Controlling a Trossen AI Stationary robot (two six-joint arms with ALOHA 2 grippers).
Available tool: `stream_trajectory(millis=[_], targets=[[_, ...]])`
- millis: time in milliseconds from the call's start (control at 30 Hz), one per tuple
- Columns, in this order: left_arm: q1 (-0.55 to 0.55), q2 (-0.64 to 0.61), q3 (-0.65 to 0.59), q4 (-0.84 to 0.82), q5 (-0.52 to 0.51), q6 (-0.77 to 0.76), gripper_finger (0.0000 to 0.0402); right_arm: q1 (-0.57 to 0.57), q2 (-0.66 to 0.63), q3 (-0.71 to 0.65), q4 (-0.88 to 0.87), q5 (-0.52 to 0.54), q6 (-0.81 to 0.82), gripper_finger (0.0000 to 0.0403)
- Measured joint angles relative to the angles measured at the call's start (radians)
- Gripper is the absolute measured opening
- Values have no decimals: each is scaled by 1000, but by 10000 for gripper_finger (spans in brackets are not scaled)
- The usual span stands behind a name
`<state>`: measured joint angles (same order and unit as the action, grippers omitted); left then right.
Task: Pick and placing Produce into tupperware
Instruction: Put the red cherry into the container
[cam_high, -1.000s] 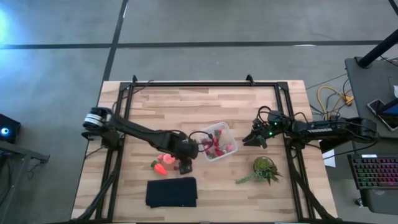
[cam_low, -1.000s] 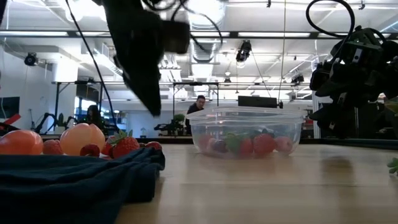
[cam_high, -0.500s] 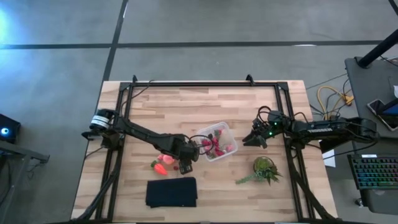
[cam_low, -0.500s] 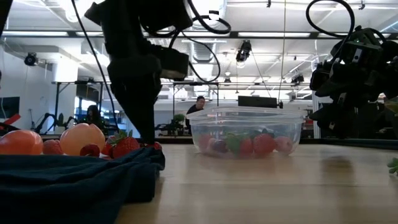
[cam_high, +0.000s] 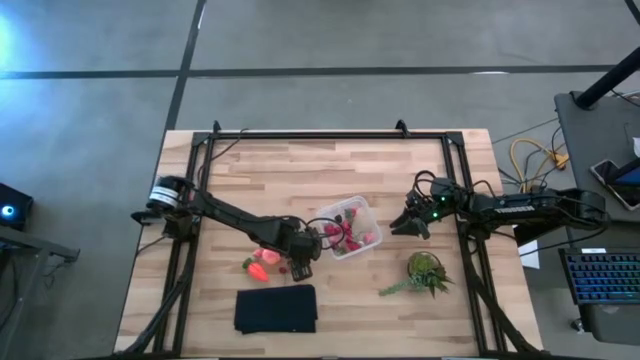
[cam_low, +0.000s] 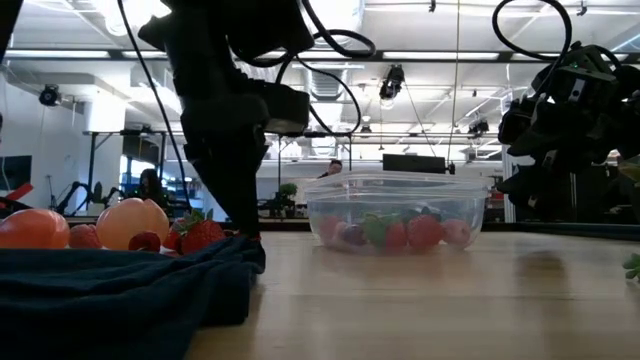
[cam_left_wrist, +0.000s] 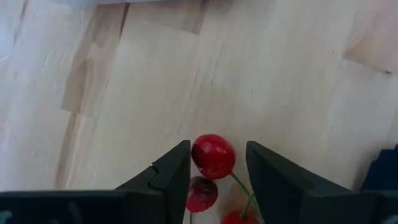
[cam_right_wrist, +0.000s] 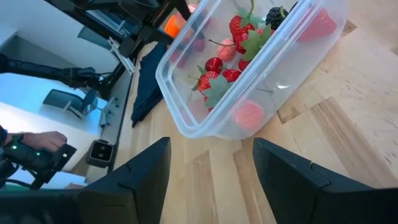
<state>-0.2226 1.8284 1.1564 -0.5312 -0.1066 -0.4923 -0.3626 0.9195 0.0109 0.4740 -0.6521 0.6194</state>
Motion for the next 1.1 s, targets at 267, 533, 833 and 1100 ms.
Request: stream_trajectory(millis=[267, 533, 833, 1100], targets=[[0, 15, 0, 0, -7, -1, 138, 0, 0, 0, -8, 0, -19, 219], [7, 15, -1, -1, -21, 0, 135, 0, 0, 0, -34, 0, -31, 219], [7, 15, -2, -3, -43, 9, 85, 0, 0, 0, -37, 0, -31, 219], [8, 5, 5, -26, -26, 10, 79, 0, 0, 0, -37, 0, -29, 219]])
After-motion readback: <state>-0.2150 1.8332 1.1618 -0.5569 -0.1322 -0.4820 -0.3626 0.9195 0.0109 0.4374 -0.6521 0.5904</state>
